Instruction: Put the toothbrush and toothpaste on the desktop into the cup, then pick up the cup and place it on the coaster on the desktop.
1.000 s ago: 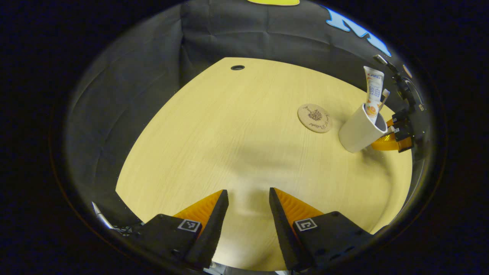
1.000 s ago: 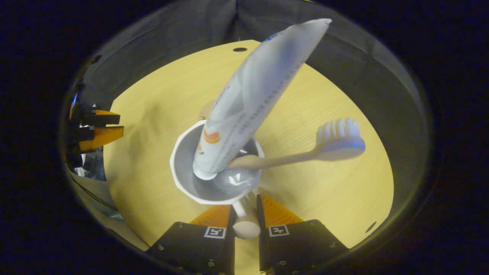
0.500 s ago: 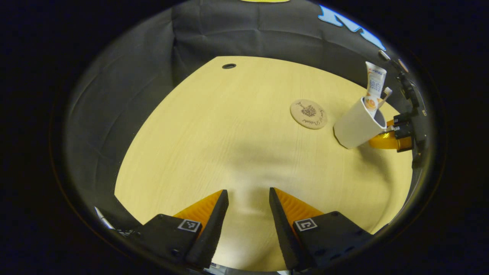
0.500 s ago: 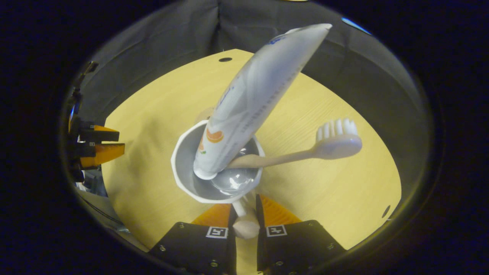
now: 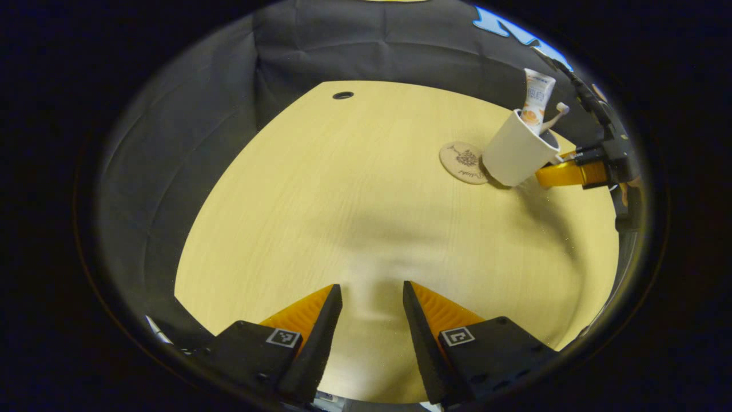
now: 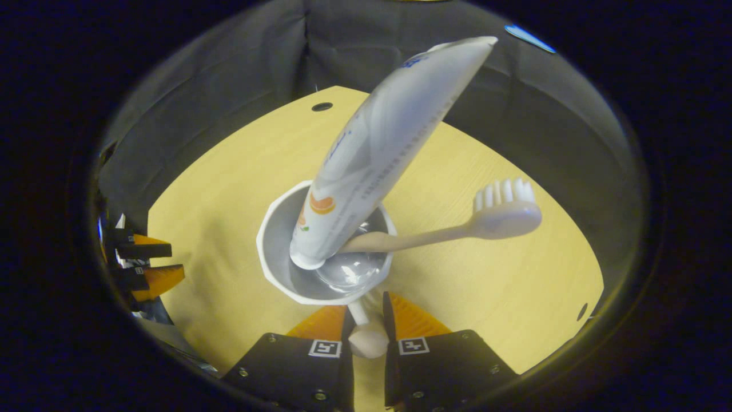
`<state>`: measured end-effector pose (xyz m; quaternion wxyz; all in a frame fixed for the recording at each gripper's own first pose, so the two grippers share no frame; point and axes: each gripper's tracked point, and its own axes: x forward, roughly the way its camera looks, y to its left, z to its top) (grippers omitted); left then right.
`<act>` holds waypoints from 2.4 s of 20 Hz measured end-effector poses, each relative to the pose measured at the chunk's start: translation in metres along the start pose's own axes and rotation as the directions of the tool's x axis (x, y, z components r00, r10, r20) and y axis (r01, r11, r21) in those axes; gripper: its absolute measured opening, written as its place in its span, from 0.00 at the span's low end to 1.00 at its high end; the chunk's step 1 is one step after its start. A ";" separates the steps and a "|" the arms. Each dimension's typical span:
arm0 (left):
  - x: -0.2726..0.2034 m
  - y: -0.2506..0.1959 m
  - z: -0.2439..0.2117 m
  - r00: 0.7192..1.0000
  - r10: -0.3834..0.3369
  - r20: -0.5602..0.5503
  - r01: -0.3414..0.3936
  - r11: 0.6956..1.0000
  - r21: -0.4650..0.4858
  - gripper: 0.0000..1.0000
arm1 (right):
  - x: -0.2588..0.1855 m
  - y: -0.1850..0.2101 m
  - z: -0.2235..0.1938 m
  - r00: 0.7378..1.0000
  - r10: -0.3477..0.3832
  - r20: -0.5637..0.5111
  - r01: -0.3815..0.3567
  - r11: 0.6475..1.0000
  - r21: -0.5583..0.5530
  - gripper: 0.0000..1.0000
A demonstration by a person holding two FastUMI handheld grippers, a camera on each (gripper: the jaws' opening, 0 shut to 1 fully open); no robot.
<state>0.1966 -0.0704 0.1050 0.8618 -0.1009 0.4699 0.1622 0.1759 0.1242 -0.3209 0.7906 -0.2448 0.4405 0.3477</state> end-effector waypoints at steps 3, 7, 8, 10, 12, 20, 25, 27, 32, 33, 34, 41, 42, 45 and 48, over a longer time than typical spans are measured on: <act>-0.003 0.001 -0.012 1.000 0.005 -0.017 -0.006 1.000 -0.009 0.75 | 0.005 0.011 0.012 1.000 -0.003 -0.002 0.003 1.000 -0.011 0.21; -0.005 -0.005 -0.018 1.000 0.007 -0.024 -0.007 1.000 -0.013 0.75 | 0.008 0.020 0.021 1.000 -0.024 -0.016 0.023 1.000 -0.019 0.21; -0.006 -0.007 -0.019 1.000 0.008 -0.025 -0.008 1.000 -0.011 0.74 | 0.008 0.023 0.023 0.999 -0.032 -0.021 0.032 0.999 -0.019 0.21; -0.006 -0.012 -0.021 1.000 0.006 -0.026 -0.006 1.000 -0.010 0.75 | 0.013 0.027 0.025 0.998 -0.049 -0.037 0.049 0.999 -0.016 0.21; -0.009 -0.011 -0.019 1.000 0.001 -0.025 -0.001 1.000 -0.009 0.75 | 0.020 0.032 0.031 0.997 -0.058 -0.055 0.057 0.998 -0.014 0.21; 0.000 -0.021 -0.014 1.000 -0.014 -0.016 0.014 1.000 0.011 0.74 | 0.018 0.025 0.028 0.991 -0.120 -0.060 0.117 0.992 -0.038 0.29; 0.022 -0.055 0.011 0.998 -0.044 0.039 0.041 0.997 0.062 0.75 | 0.001 0.030 0.024 0.992 -0.123 -0.015 0.124 0.990 0.061 0.29; 0.019 -0.070 0.029 0.995 -0.068 0.076 0.062 0.995 0.082 0.74 | -0.024 0.033 0.017 0.991 -0.131 0.017 0.128 0.985 0.119 0.27; -0.016 -0.099 0.081 0.970 -0.128 0.205 0.094 0.981 0.168 0.74 | -0.081 0.031 0.012 0.972 -0.198 0.129 0.164 0.958 0.235 0.26; -0.023 -0.107 0.094 0.961 -0.143 0.236 0.100 0.977 0.187 0.74 | -0.093 0.030 0.014 0.963 -0.221 0.156 0.177 0.951 0.253 0.26; -0.031 -0.115 0.105 0.952 -0.157 0.263 0.105 0.973 0.203 0.74 | -0.106 0.029 0.016 0.953 -0.241 0.182 0.187 0.944 0.272 0.26; -0.116 -0.178 0.180 0.842 -0.290 0.454 0.166 0.941 0.295 0.74 | -0.200 0.019 0.046 0.831 -0.399 0.388 0.223 0.878 0.424 0.26; -0.131 -0.185 0.190 0.816 -0.306 0.490 0.171 0.938 0.300 0.74 | -0.215 0.016 0.052 0.801 -0.427 0.420 0.233 0.868 0.439 0.26; -0.183 -0.204 0.224 0.720 -0.348 0.600 0.186 0.930 0.317 0.74 | -0.264 0.011 0.068 0.696 -0.507 0.509 0.274 0.842 0.464 0.26; -0.227 -0.218 0.248 0.626 -0.369 0.687 0.174 0.925 0.338 0.80 | -0.308 0.011 0.085 0.588 -0.562 0.582 0.306 0.820 0.483 0.26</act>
